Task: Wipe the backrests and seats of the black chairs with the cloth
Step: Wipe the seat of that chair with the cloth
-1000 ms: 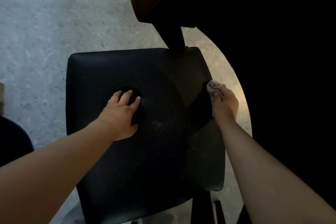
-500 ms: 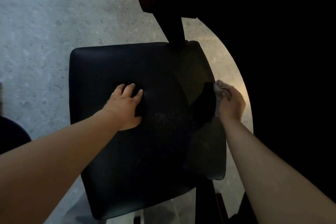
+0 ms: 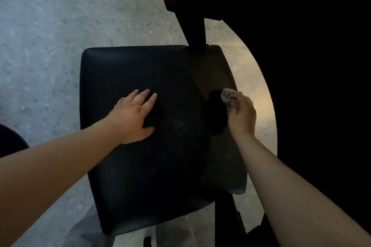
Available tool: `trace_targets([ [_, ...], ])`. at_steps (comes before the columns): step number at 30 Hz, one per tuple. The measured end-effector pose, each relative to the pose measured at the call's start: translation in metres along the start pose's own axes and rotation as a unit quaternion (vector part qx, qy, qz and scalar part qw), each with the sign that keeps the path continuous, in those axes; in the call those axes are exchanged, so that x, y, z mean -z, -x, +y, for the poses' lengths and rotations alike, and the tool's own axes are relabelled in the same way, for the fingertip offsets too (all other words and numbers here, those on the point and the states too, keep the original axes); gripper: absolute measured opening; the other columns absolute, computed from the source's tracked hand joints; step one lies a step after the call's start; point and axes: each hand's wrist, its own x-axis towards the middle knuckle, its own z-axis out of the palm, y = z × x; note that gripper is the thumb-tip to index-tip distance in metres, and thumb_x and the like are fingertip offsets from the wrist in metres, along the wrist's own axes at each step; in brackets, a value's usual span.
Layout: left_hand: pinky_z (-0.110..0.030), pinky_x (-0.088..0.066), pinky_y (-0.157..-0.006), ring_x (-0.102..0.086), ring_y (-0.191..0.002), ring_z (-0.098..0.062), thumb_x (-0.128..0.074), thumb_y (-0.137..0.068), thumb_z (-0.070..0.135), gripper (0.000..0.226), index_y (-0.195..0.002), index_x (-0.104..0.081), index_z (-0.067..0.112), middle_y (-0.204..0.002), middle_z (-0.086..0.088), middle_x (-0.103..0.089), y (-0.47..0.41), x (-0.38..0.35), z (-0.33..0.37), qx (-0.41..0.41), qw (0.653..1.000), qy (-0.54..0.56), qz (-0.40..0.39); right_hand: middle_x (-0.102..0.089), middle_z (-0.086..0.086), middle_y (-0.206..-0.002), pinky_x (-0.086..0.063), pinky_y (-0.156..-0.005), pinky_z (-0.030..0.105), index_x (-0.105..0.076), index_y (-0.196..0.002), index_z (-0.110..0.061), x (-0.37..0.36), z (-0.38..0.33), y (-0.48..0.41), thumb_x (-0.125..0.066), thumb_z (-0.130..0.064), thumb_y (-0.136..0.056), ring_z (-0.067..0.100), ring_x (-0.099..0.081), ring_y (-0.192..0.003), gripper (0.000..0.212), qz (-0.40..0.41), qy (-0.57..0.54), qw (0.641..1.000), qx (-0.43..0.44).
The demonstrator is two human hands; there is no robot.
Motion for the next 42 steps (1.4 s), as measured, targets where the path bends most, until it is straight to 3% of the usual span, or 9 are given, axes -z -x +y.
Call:
trace_targets([
  [5,-0.044,-0.008,-0.123,0.011,-0.149,-0.026,-0.055,-0.086,0.063,0.105,-0.153,0.017,0.025,-0.162,-0.003,0.014,0.026,-0.016,-0.018,-0.001,1.000,-0.018,-0.006,-0.056,-0.004,-0.114,-0.044,-0.084,0.022,-0.064,-0.099,-0.020,-0.021,0.005,0.057,-0.052,-0.007,-0.095,0.013,-0.054,-0.104,0.018,-0.114,0.017,0.992,0.053],
  [8,-0.045,-0.006,-0.123,0.014,-0.149,-0.027,-0.060,-0.080,0.067,0.115,-0.153,0.018,0.024,-0.162,-0.002,0.018,0.033,-0.015,-0.021,0.020,1.000,-0.016,-0.009,-0.055,-0.005,-0.110,-0.044,-0.076,0.014,-0.063,-0.097,-0.026,-0.008,0.004,0.064,-0.051,-0.009,-0.096,0.008,-0.056,-0.096,0.021,-0.221,-0.015,0.969,0.113],
  [14,-0.048,-0.004,-0.122,0.012,-0.149,-0.029,-0.071,-0.063,0.075,0.138,-0.152,0.020,0.020,-0.161,-0.003,0.018,0.024,-0.016,-0.021,0.045,0.999,-0.030,0.008,-0.060,0.002,-0.116,-0.037,-0.074,0.012,-0.065,-0.108,-0.021,-0.014,-0.008,0.003,-0.045,-0.010,-0.096,0.010,-0.054,-0.100,0.026,-0.028,-0.006,1.000,-0.005],
  [18,-0.047,-0.005,-0.122,0.010,-0.149,-0.030,-0.075,-0.058,0.073,0.142,-0.155,0.013,0.019,-0.163,-0.004,0.013,0.020,-0.027,-0.021,0.058,0.998,-0.022,0.034,-0.057,-0.004,-0.124,-0.047,-0.093,0.028,-0.066,-0.107,-0.023,-0.040,-0.009,0.058,-0.050,-0.011,-0.096,0.012,-0.054,-0.112,0.023,-0.088,0.011,0.996,0.031],
  [22,-0.047,-0.004,-0.122,0.010,-0.149,-0.030,-0.076,-0.056,0.074,0.142,-0.155,0.010,0.019,-0.163,-0.004,0.011,0.019,-0.028,-0.021,0.056,0.997,-0.002,0.044,-0.058,-0.009,-0.107,-0.050,-0.085,0.024,-0.067,-0.100,-0.029,-0.020,-0.014,0.074,-0.054,-0.007,-0.093,0.002,-0.057,-0.097,0.026,-0.235,-0.073,0.965,0.091],
  [27,-0.047,-0.003,-0.121,0.011,-0.149,-0.030,-0.074,-0.056,0.077,0.143,-0.155,0.012,0.020,-0.163,-0.003,0.013,0.020,-0.027,-0.020,0.058,0.998,0.000,0.036,-0.061,0.000,-0.112,-0.036,-0.077,0.006,-0.068,-0.107,-0.017,-0.014,-0.024,0.012,-0.053,-0.008,-0.094,0.007,-0.055,-0.098,0.022,-0.100,-0.047,0.992,0.059],
  [30,-0.046,0.000,-0.122,0.013,-0.149,-0.029,-0.072,-0.057,0.077,0.143,-0.154,0.016,0.019,-0.162,-0.003,0.016,0.021,-0.026,-0.021,0.054,0.998,0.002,0.034,-0.060,0.000,-0.119,-0.043,-0.089,0.020,-0.067,-0.109,-0.020,-0.038,-0.029,0.032,-0.051,-0.012,-0.097,0.014,-0.057,-0.108,0.022,-0.069,-0.019,0.997,-0.008],
  [35,-0.043,0.005,-0.122,0.014,-0.149,-0.023,-0.073,-0.062,0.073,0.142,-0.152,0.020,0.014,-0.162,-0.004,0.018,0.034,-0.029,-0.022,0.059,0.997,0.033,0.041,-0.058,-0.013,-0.106,-0.051,-0.089,0.027,-0.067,-0.098,-0.029,-0.039,-0.041,0.097,-0.054,-0.009,-0.094,0.001,-0.057,-0.099,0.024,-0.265,-0.082,0.959,0.056],
  [42,-0.040,-0.001,-0.123,0.013,-0.149,-0.024,-0.072,-0.066,0.071,0.138,-0.152,0.018,0.012,-0.162,-0.006,0.017,0.074,-0.055,-0.037,0.110,0.989,0.085,0.054,-0.061,0.000,-0.115,-0.037,-0.079,0.008,-0.067,-0.112,-0.018,-0.030,-0.045,0.021,-0.051,-0.011,-0.098,0.007,-0.055,-0.100,0.022,-0.083,-0.049,0.995,0.027],
])
